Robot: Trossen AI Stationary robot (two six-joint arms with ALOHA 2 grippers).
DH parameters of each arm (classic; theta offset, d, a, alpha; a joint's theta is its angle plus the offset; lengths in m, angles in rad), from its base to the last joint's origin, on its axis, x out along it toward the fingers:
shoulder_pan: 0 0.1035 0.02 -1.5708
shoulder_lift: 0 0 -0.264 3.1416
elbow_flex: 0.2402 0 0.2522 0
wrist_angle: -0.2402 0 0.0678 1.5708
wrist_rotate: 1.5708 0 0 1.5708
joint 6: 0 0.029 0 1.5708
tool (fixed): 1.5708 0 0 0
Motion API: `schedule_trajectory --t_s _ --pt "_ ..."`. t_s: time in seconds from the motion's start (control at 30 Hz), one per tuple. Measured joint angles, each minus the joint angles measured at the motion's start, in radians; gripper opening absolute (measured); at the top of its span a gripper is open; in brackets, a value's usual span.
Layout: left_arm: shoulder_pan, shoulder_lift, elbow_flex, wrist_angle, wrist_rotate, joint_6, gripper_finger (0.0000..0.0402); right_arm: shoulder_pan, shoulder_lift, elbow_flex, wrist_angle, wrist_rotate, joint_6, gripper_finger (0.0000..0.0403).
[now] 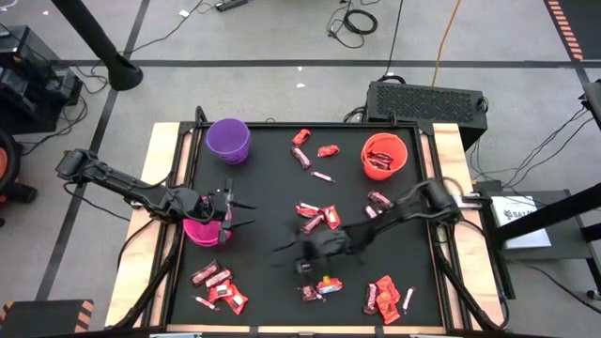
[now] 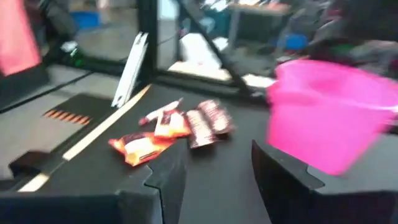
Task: Sort candy by brand, put in halloween buckets
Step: Put the brown candy into the orange bucket
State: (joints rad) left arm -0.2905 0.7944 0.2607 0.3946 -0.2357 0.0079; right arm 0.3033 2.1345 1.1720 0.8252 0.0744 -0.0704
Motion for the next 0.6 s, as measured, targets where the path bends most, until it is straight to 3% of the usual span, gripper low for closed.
schedule_trajectory --t_s 0.2,0.43,0.6 --pt "0.000 0.000 0.000 -0.011 0.000 0.003 0.0176 -0.049 0.188 0.330 -0.247 -0.209 -0.098 0.0171" --pt "0.000 0.000 0.000 -0.018 0.000 0.002 0.0176 -0.101 0.372 0.590 -0.276 -0.314 -0.073 0.0171" --pt "0.000 0.000 0.000 -0.040 0.000 0.008 0.0176 -0.109 0.476 0.696 -0.287 -0.348 -0.074 0.0171"
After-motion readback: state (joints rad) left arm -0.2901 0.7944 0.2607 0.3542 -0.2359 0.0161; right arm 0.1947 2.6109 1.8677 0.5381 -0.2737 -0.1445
